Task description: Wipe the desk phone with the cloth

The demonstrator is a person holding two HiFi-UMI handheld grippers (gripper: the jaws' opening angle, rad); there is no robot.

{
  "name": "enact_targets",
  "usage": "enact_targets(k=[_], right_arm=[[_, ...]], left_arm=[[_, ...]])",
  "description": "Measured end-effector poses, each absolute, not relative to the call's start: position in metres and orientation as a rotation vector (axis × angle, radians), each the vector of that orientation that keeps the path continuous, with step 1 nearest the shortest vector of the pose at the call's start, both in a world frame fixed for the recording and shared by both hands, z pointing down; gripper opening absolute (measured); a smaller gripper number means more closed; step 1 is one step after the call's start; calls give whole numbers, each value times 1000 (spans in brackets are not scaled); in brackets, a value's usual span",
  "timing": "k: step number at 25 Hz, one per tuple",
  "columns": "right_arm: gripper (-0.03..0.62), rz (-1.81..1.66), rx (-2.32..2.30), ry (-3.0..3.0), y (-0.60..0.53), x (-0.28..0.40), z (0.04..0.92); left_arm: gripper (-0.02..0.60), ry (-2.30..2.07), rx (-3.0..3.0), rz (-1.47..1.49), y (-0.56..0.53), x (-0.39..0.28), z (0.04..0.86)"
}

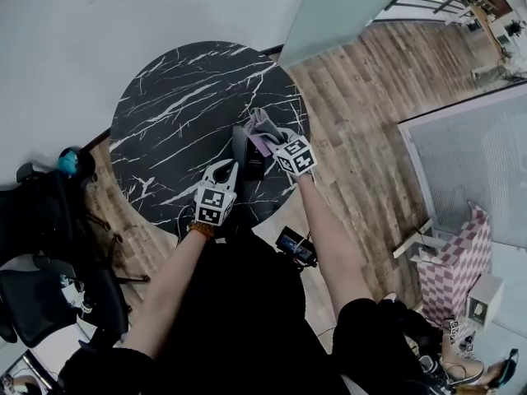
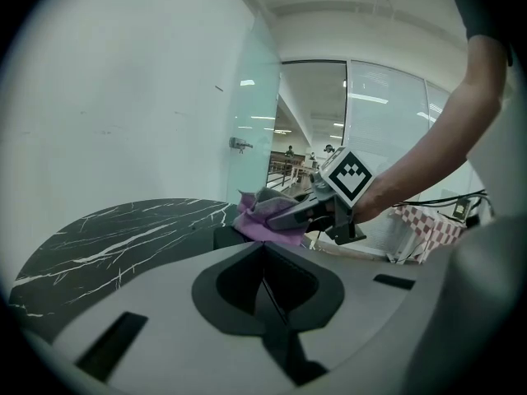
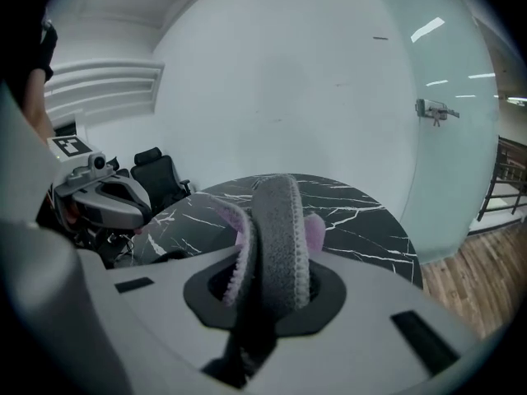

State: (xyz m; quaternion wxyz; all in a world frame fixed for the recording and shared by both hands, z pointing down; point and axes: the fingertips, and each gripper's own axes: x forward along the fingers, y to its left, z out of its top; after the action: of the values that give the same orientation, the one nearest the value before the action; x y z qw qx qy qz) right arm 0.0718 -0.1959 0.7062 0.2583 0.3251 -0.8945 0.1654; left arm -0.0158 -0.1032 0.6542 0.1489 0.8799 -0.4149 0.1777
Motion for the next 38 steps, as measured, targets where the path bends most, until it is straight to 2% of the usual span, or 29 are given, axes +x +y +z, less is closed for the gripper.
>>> enact_targets(k=[9, 38], right_arm=[[57, 324, 825, -2370, -188, 67, 714], [55, 441, 771, -2361, -151, 62, 734]], left_arm=[[14, -1205, 2532, 510, -103, -19, 654], [14, -1191, 2538, 518, -101, -17, 654]])
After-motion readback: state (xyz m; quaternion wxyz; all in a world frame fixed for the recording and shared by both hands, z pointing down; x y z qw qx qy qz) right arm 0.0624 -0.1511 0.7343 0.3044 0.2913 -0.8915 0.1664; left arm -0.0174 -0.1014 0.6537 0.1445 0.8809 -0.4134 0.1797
